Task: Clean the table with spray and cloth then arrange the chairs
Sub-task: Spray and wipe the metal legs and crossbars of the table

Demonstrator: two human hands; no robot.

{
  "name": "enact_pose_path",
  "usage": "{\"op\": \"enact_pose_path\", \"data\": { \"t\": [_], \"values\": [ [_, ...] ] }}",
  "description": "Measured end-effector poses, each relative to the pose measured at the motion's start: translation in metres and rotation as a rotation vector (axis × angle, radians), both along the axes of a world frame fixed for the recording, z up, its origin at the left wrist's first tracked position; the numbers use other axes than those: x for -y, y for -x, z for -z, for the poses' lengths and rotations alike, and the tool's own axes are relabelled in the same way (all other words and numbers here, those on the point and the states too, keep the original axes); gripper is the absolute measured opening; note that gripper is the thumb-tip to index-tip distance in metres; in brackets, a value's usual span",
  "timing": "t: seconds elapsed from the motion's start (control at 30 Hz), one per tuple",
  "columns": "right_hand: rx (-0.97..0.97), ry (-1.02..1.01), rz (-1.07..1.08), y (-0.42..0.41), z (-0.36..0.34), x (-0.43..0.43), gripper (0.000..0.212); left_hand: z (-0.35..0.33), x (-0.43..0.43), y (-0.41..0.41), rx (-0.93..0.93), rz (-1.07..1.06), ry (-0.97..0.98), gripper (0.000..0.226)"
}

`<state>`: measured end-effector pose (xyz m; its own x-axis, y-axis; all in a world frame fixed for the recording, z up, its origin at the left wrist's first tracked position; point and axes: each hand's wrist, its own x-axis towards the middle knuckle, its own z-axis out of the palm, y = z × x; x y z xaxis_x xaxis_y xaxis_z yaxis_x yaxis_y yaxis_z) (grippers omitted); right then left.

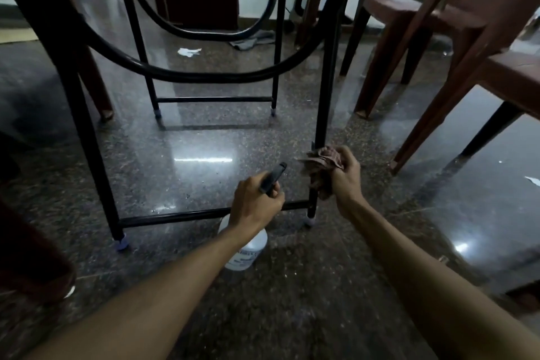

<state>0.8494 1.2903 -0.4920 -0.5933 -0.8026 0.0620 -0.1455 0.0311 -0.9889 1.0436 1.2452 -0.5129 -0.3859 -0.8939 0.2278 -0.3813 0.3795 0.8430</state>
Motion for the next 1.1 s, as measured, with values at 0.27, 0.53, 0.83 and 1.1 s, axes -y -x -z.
{"op": "enact_pose_path", "data": {
  "t": [0.27, 0.53, 0.83, 1.1],
  "values": [
    [-0.283, 0.114, 0.214, -0.012, -0.065, 0.023, 0.011, -0.057, 0.007, 0.004, -0.055, -0.045, -0.025, 0.016],
    [-0.32, -0.027, 0.227, -0.021, -0.088, 0.022, 0.015, -0.104, 0.024, -0.003, -0.131, -0.079, 0.001, 0.025],
    [-0.303, 0.247, 0.207, -0.03, -0.171, 0.029, 0.008, -0.152, 0.037, -0.002, -0.153, -0.06, 0.022, 0.02],
    [-0.456, 0.117, 0.163, -0.032, -0.172, 0.016, 0.02, -0.183, 0.032, 0.011, -0.142, -0.055, 0.097, 0.007]
  ]
}}
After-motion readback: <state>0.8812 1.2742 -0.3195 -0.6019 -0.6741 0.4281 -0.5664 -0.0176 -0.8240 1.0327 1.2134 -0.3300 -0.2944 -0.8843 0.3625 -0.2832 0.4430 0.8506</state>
